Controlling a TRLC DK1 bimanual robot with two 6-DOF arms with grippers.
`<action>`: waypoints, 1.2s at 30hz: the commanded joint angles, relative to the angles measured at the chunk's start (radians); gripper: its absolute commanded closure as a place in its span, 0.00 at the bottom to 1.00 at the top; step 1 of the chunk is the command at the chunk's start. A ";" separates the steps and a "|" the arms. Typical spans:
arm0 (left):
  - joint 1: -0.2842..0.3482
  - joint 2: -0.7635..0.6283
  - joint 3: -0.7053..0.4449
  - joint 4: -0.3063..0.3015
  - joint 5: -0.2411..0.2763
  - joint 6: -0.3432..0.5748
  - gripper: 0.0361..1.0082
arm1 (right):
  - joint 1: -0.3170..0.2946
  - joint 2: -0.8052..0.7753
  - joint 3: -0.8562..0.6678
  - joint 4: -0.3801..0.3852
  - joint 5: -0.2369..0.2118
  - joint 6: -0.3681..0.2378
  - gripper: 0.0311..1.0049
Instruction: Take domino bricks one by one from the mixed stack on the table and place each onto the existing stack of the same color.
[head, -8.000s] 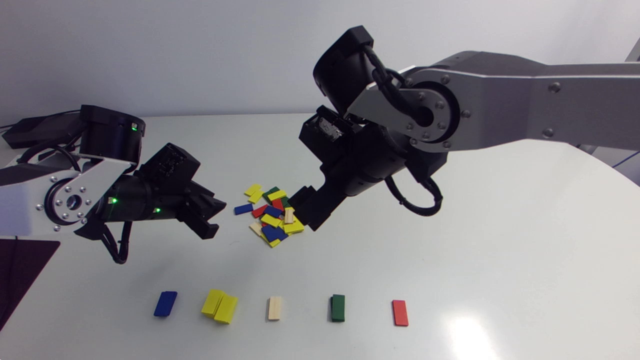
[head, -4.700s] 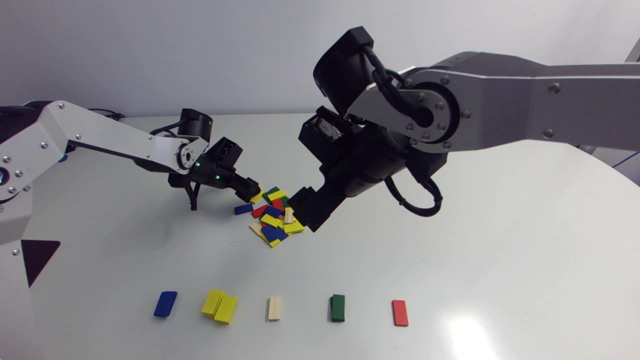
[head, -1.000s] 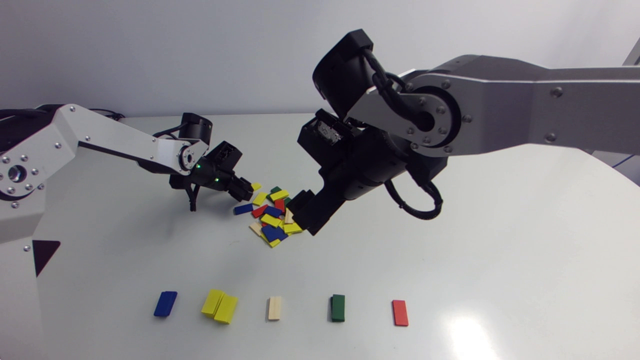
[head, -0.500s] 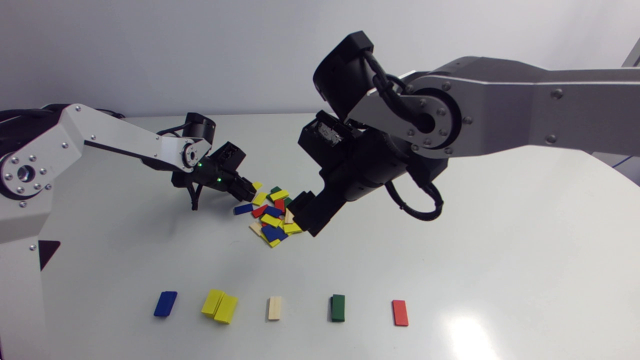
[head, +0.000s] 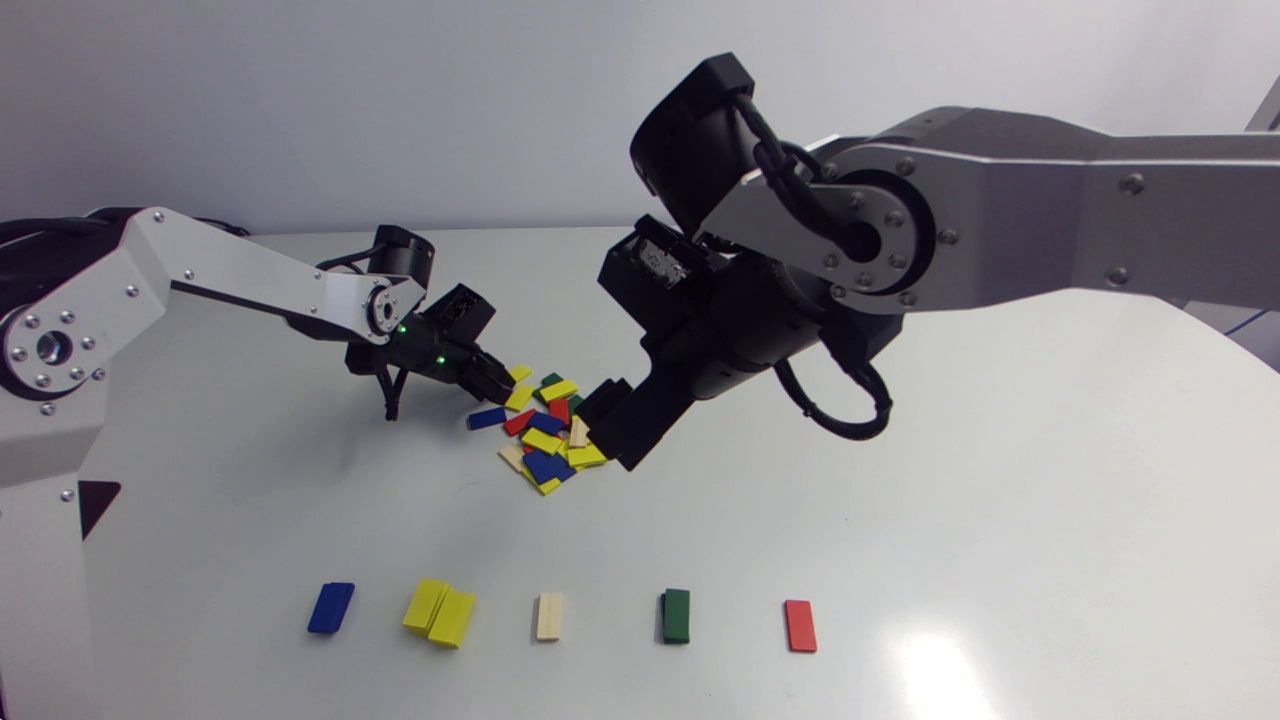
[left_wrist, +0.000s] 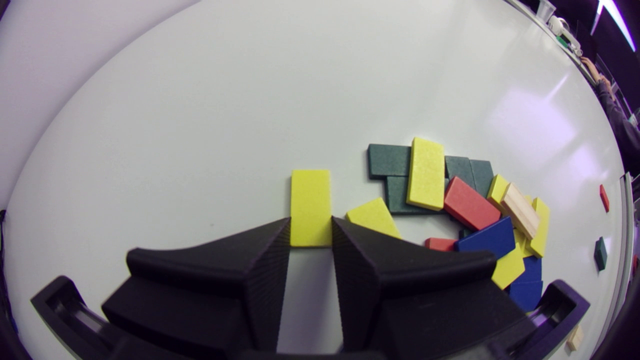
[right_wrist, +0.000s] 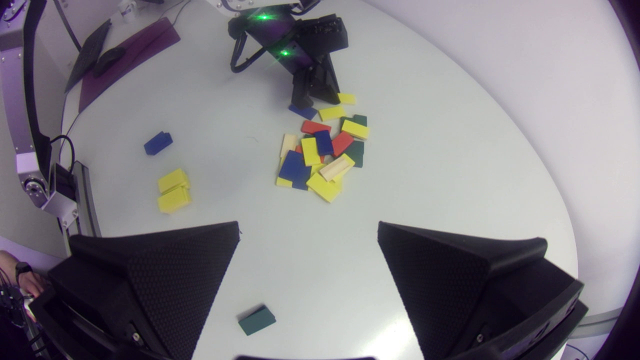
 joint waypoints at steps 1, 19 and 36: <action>-0.007 -0.036 -0.035 -0.033 0.000 0.016 0.98 | 0.005 -0.016 -0.034 0.011 -0.004 0.012 0.04; 0.072 -0.545 -0.429 -0.120 -0.062 -0.048 0.98 | 0.014 -0.013 -0.025 0.012 -0.004 0.010 0.04; 0.068 -0.707 -0.797 -0.108 -0.023 0.096 0.98 | 0.028 -0.025 -0.036 0.014 -0.002 0.010 0.04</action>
